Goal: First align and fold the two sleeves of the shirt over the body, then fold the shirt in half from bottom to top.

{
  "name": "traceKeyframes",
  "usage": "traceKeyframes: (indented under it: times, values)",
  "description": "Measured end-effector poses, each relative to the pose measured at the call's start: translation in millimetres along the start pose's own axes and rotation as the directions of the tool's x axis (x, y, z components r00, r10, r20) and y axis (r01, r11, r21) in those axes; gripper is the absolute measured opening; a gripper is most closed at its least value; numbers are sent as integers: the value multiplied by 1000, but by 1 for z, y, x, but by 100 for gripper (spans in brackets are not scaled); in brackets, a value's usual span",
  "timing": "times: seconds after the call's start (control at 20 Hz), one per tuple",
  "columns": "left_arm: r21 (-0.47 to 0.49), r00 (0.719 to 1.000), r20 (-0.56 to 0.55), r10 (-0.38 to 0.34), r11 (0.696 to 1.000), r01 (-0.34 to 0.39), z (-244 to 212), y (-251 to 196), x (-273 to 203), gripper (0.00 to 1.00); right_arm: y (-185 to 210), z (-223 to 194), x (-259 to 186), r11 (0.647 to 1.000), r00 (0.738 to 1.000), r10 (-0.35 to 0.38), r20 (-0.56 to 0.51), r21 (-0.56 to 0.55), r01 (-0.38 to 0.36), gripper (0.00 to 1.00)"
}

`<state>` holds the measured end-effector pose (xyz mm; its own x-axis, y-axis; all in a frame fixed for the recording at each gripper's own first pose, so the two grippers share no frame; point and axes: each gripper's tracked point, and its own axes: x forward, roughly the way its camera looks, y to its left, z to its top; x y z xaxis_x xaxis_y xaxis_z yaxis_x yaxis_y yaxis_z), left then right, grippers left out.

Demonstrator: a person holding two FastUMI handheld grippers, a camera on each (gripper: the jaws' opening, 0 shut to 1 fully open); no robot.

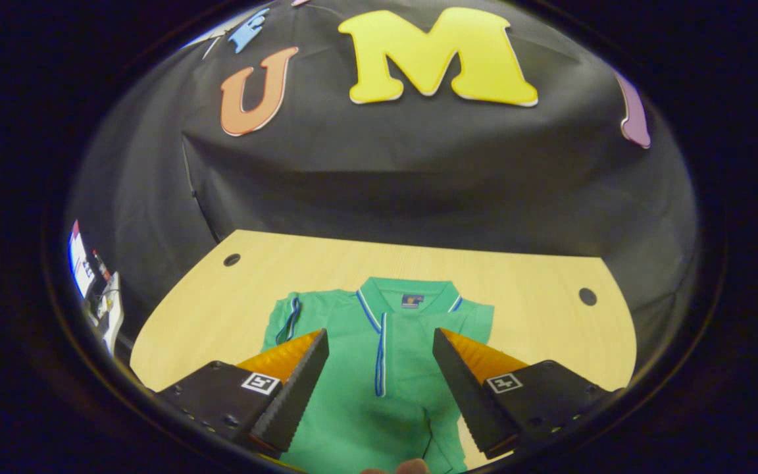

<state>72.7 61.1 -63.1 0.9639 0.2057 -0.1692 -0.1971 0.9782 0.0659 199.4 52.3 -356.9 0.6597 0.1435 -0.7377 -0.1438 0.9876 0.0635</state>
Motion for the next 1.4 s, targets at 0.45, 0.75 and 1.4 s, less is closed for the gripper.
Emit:
traceKeyframes:
  times: [0.45, 0.75, 1.4]
  values:
    - [-44, 948, -245, -205, 979, 200, -74, -43, 46, 100, -39, 6, -143, 993, 988, -116, 102, 45, 112, 97]
    - [-87, 833, -470, -291, 955, 285, -155, -80, 98, 100, -73, -15, -194, 970, 974, -210, 85, 146, 196, 96]
    - [14, 606, -777, -169, 959, 285, -317, -91, 179, 100, -119, -68, -197, 932, 956, -288, -64, 211, 295, 96]
